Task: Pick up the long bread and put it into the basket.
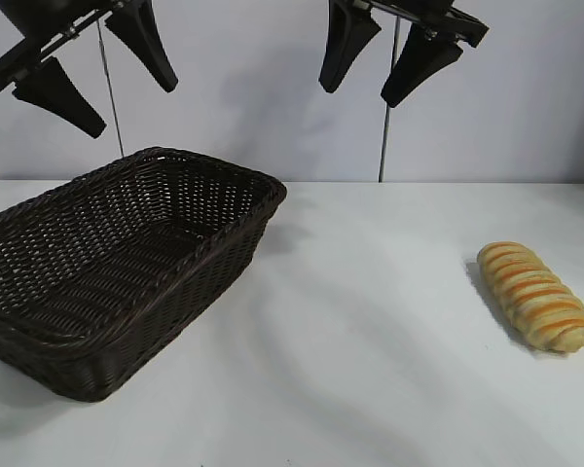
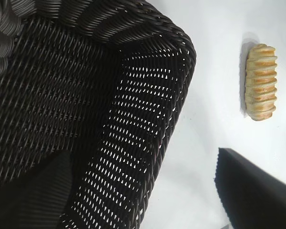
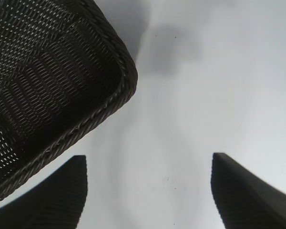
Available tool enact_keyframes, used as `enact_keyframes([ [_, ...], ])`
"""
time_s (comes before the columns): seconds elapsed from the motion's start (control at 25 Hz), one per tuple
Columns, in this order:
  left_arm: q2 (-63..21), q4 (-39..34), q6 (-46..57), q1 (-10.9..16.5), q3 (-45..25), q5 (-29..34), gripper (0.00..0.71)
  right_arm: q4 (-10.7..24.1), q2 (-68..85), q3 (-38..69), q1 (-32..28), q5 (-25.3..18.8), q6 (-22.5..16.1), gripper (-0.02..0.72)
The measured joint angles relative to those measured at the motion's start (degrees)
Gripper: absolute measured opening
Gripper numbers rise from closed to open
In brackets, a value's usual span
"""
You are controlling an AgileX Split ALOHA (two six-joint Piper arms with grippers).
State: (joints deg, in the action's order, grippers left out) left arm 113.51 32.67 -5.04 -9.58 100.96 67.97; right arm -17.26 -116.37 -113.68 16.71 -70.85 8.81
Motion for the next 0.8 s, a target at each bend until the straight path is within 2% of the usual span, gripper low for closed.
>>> enact_keyframes([
  [0.28, -0.3, -1.8, -0.5, 0.0, 0.0, 1.9, 0.599, 0.0, 0.0, 0.0, 0.0, 0.0, 0.0, 0.526],
  [0.52, -4.7, -5.4, -0.6, 0.0, -1.4, 2.4, 0.599, -0.1, 0.0, 0.0, 0.0, -0.1, 0.0, 0.526],
  [0.68, -9.2, -7.4, -0.6, 0.0, -4.9, 2.4, 0.599, -0.1, 0.0, 0.0, 0.0, -0.1, 0.0, 0.526],
  [0.8, -13.0, -7.6, -0.6, 0.0, -10.7, 2.4, 0.599, -0.4, 0.0, 0.0, 0.0, -0.1, 0.0, 0.526],
])
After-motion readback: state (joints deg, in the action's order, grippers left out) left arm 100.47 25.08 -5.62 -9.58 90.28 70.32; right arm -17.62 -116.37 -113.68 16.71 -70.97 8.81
